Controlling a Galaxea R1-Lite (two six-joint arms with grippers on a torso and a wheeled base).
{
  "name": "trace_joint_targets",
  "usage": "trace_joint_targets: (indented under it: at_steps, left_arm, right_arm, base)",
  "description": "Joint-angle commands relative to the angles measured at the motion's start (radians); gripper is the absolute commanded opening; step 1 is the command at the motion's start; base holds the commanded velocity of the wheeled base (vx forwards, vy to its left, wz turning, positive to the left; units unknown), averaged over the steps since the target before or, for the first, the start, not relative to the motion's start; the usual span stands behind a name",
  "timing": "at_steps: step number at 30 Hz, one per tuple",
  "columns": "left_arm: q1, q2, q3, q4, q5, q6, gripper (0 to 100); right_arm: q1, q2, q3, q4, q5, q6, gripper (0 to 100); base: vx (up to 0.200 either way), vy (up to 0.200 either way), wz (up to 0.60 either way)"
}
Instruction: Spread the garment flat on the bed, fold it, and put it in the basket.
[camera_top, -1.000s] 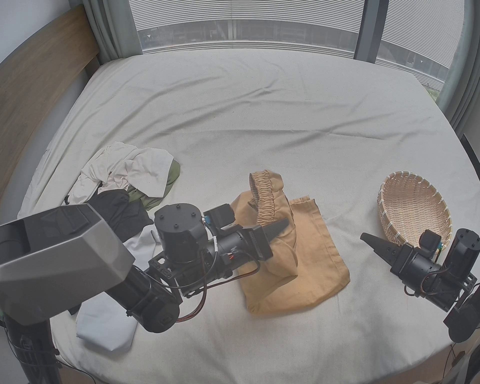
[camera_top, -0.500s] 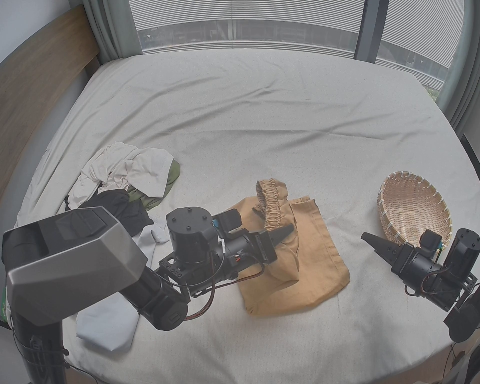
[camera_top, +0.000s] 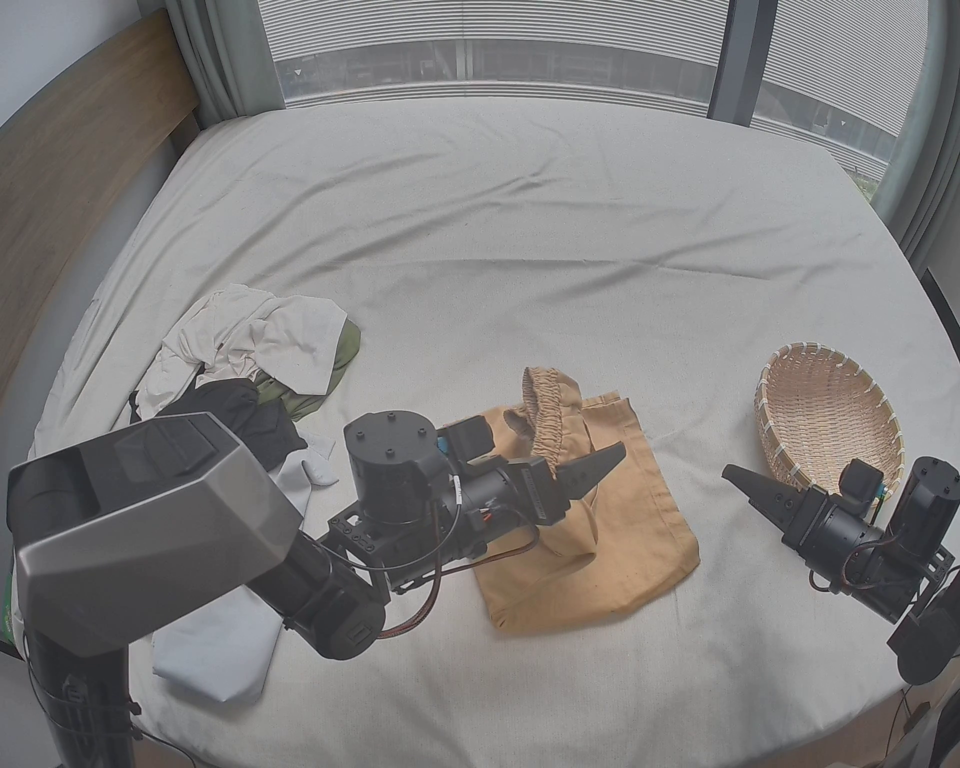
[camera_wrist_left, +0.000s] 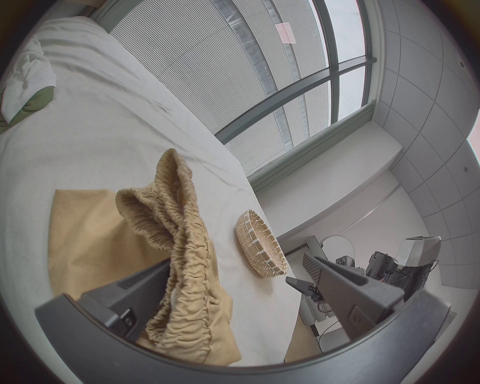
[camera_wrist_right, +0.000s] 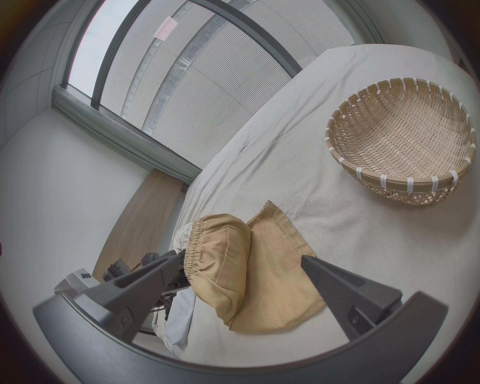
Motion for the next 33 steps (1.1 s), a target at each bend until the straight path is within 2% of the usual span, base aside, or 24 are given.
trace_joint_targets:
  at_steps: [1, 17, 24, 33]
  left_arm:
    - [-0.015, 0.018, -0.023, 0.009, 0.001, 0.004, 100]
    - [-0.001, 0.024, -0.002, 0.003, 0.033, 0.021, 100]
    - [0.02, -0.055, 0.115, -0.007, 0.039, 0.021, 100]
    - [0.086, -0.197, 0.38, -0.109, 0.04, 0.022, 100]
  right_arm:
    - [0.003, 0.003, 0.003, -0.001, 0.001, 0.001, 100]
    - [0.0, 0.003, 0.009, -0.001, 0.001, 0.009, 100]
    - [0.005, 0.013, 0.009, -0.001, 0.001, 0.009, 100]
    - [0.037, 0.038, 0.026, -0.001, 0.002, 0.007, 100]
  base:
    - [0.0, 0.0, 0.0]
    - [0.0, 0.0, 0.0]
    - [0.0, 0.0, 0.0]
    - [0.0, 0.0, 0.0]
